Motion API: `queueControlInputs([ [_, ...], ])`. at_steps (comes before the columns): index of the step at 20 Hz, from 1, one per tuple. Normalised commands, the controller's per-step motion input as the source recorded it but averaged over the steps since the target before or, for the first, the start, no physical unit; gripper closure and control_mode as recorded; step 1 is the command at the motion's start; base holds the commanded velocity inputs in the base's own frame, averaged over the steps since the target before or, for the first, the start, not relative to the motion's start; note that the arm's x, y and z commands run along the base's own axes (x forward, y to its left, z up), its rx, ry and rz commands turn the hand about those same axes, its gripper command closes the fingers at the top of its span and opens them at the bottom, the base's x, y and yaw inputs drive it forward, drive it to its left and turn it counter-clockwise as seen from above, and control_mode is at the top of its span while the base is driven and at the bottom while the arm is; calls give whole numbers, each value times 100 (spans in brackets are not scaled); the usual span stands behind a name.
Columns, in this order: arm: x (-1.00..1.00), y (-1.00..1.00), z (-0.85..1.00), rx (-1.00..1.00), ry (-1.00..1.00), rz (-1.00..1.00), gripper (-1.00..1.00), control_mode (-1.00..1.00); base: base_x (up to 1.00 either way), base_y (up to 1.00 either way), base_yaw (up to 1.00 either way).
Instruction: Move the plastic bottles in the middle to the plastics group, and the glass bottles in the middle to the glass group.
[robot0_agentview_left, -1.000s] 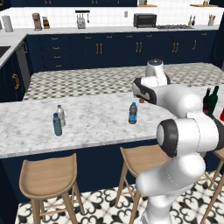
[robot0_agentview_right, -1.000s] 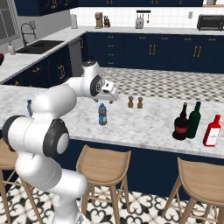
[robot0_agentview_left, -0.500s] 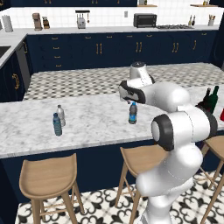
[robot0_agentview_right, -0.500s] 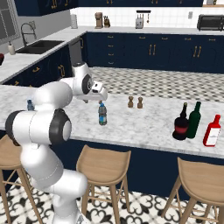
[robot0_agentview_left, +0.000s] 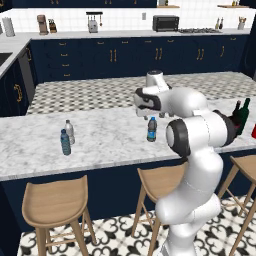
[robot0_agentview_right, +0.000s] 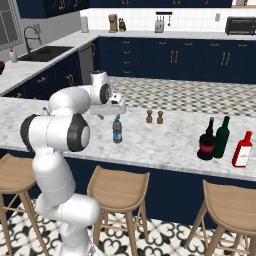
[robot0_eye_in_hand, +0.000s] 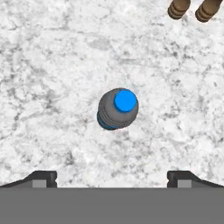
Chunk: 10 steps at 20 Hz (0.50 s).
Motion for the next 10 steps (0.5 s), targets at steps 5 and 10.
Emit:
queueControlInputs([
  [5,41,-15,-25,0,12,10,-100,-100,0,0,0],
  [10,37,-3,-26,1,7,11,-100,-100,0,0,0],
])
